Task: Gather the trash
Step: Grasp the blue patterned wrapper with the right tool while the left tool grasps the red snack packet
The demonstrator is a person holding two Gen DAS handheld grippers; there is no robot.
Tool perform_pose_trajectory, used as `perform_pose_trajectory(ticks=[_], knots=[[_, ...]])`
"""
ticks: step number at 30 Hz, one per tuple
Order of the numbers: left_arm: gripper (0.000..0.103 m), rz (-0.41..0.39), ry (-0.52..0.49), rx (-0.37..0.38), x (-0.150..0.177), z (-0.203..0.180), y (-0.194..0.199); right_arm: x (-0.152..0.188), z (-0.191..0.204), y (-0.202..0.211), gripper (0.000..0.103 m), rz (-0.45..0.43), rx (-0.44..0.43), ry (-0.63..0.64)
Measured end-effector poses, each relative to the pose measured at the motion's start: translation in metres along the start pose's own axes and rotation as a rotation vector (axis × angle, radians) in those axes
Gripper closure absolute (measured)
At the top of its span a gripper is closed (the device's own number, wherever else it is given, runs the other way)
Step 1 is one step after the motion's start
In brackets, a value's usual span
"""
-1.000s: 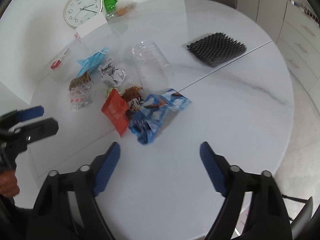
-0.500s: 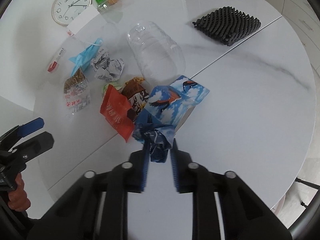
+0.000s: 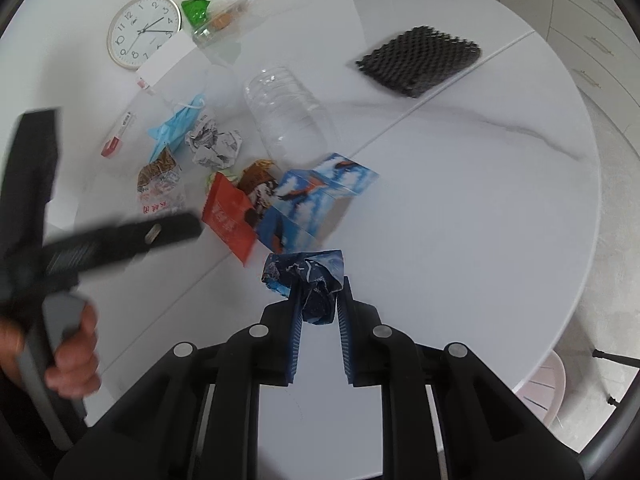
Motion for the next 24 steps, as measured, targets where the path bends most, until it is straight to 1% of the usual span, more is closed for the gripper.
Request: perform_pose_trajectory(ticks=[4, 7, 9, 12, 13, 15, 16, 17, 18, 21, 24], knots=[[0.022, 0.007, 0.148, -0.019, -0.007, 0.005, -0.023, 0.009, -0.019, 0.001, 0.085, 0.006, 0.0, -0.026], [0.03, 0.004, 0.243, -0.037, -0.006, 0.011, -0.034, 0.014, -0.032, 0.001, 0.085, 0.01, -0.003, -0.04], [0.04, -0.002, 0.313, -0.042, -0.004, 0.014, -0.039, 0.015, -0.038, 0.0, 0.085, 0.014, -0.007, -0.044], [0.047, -0.023, 0.387, -0.048, -0.003, 0.019, -0.042, 0.015, -0.048, 0.001, 0.085, 0.013, -0.012, -0.04], [0.049, -0.039, 0.4, -0.051, -0.003, 0.02, -0.041, 0.014, -0.05, 0.001, 0.085, 0.012, -0.013, -0.04], [0.055, -0.045, 0.415, -0.055, -0.003, 0.021, -0.041, 0.013, -0.055, 0.002, 0.085, 0.009, -0.017, -0.04], [0.057, -0.048, 0.42, -0.051, -0.003, 0.021, -0.041, 0.012, -0.057, 0.002, 0.085, 0.007, -0.019, -0.04], [0.062, -0.044, 0.428, -0.042, -0.002, 0.021, -0.041, 0.011, -0.059, 0.002, 0.085, 0.005, -0.02, -0.04], [0.064, -0.042, 0.435, -0.036, -0.001, 0.022, -0.04, 0.01, -0.061, 0.002, 0.085, 0.003, -0.022, -0.041], [0.067, -0.037, 0.438, -0.028, 0.001, 0.023, -0.038, 0.008, -0.065, 0.003, 0.085, -0.003, -0.025, -0.041], [0.068, -0.034, 0.413, -0.027, 0.006, 0.02, -0.034, 0.008, -0.067, 0.004, 0.085, -0.007, -0.028, -0.04]])
Point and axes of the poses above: each gripper's, at about its wrist camera, not at the fingertips, and y roughly against the way its jaws point, z to its left, x to its underside, the point moved 9 cm from there along -y, roughly the way its jaws point, and after that the axes turned 14 degrees about x, right-handed, at the moved point
